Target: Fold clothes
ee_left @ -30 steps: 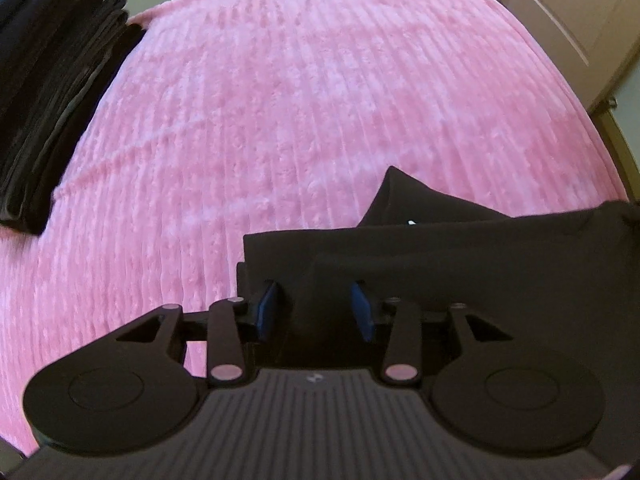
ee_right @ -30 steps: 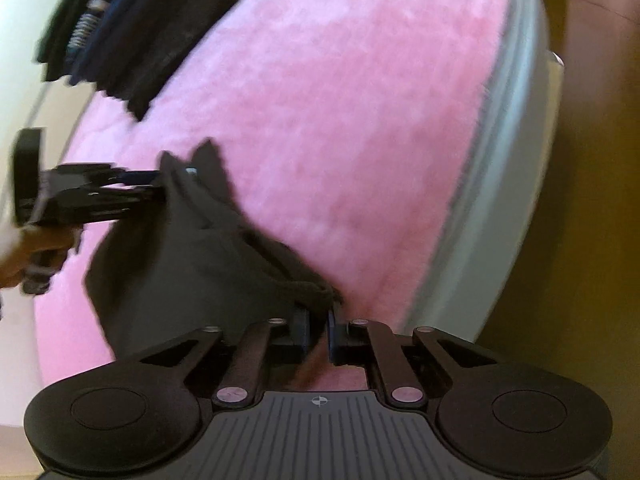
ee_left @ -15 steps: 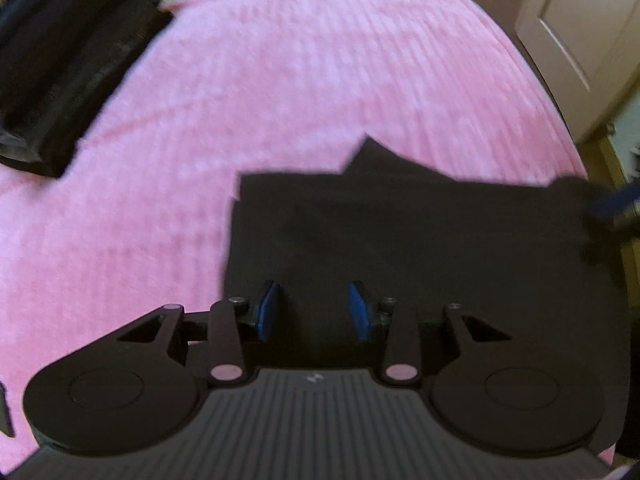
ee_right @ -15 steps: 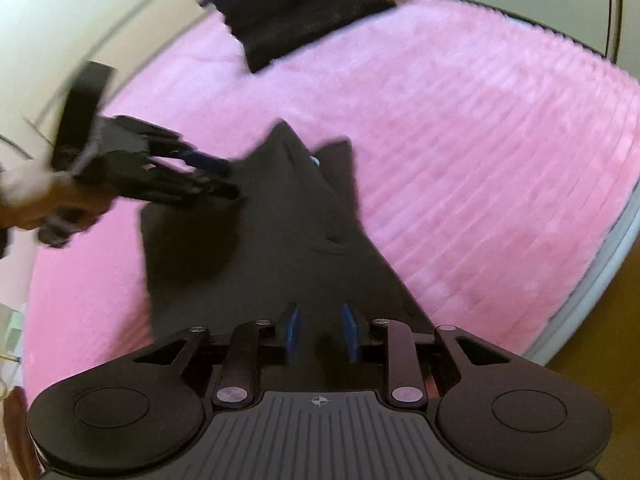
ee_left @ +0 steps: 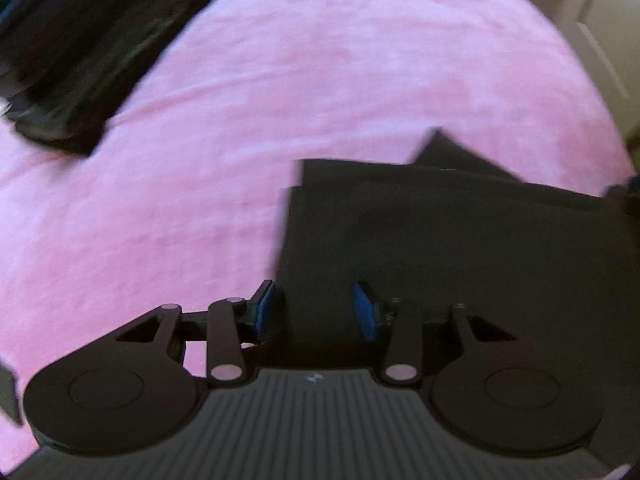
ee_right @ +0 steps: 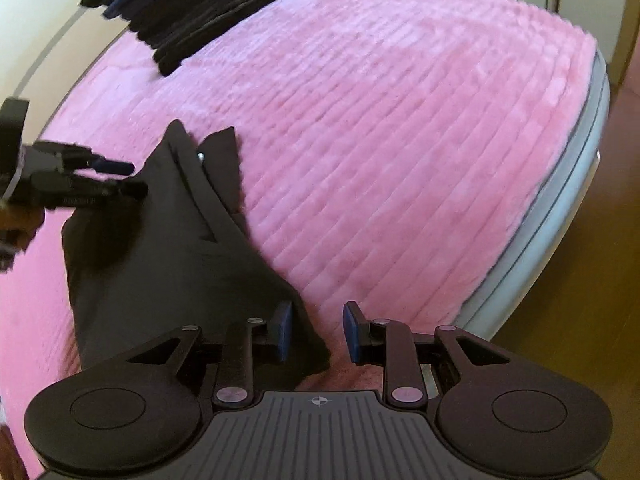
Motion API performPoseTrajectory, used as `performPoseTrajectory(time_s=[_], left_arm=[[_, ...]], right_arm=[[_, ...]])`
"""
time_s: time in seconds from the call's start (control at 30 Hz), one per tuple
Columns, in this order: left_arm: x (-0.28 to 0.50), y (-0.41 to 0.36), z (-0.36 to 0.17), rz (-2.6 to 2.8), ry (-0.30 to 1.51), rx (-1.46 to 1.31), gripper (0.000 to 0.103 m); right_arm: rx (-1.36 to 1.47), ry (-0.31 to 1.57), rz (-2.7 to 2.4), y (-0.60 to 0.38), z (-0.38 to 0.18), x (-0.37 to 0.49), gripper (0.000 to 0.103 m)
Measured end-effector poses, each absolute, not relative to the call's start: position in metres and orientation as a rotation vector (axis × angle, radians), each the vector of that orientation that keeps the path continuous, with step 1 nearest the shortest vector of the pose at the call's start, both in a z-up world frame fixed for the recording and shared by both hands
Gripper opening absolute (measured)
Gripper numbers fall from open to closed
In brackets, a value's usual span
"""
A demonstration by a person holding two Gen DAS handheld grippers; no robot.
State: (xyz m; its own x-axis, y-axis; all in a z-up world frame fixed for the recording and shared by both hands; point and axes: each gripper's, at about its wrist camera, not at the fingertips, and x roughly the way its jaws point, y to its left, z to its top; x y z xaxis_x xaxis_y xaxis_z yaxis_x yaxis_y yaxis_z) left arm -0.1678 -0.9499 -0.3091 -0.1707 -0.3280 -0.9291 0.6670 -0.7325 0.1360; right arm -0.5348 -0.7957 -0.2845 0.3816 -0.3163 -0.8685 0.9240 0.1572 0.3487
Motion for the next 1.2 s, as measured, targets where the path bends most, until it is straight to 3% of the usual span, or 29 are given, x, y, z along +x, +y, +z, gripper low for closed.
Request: performPoseTrajectory(time_s=[0.2, 0.23, 0.3, 0.5, 0.73, 1.03, 1.2], left_arm=[[-0.126, -0.947, -0.279, -1.828, 0.415, 1.367, 0.036], [-0.118, -0.943, -0.276, -1.807, 0.427, 1.356, 0.037], [-0.103, -0.929, -0.271, -1.768, 0.466, 1.324, 0.037], [-0.075, -0.885, -0.294, -1.704, 0.505, 1.310, 0.037], [-0.058, -0.885, -0.323, -1.728, 0.491, 1.257, 0.050], [-0.025, -0.835, -0.275, -1.758, 0.415, 1.239, 0.041], [-0.024, -0.815, -0.273, -1.817, 0.407, 1.235, 0.041]], right_arm=[[0.923, 0.740, -0.909, -0.802, -0.260, -0.513, 0.029], [0.912, 0.742, -0.881, -0.804, -0.259, -0.508, 0.033], [0.886, 0.746, -0.811, -0.807, -0.257, -0.495, 0.055], [0.836, 0.786, -0.655, -0.804, -0.268, -0.459, 0.055], [0.781, 0.861, -0.681, -0.780, -0.295, -0.449, 0.055], [0.702, 0.858, -0.664, -0.722, -0.248, -0.412, 0.055], [0.775, 0.855, -0.559, -0.690, -0.268, -0.372, 0.055]])
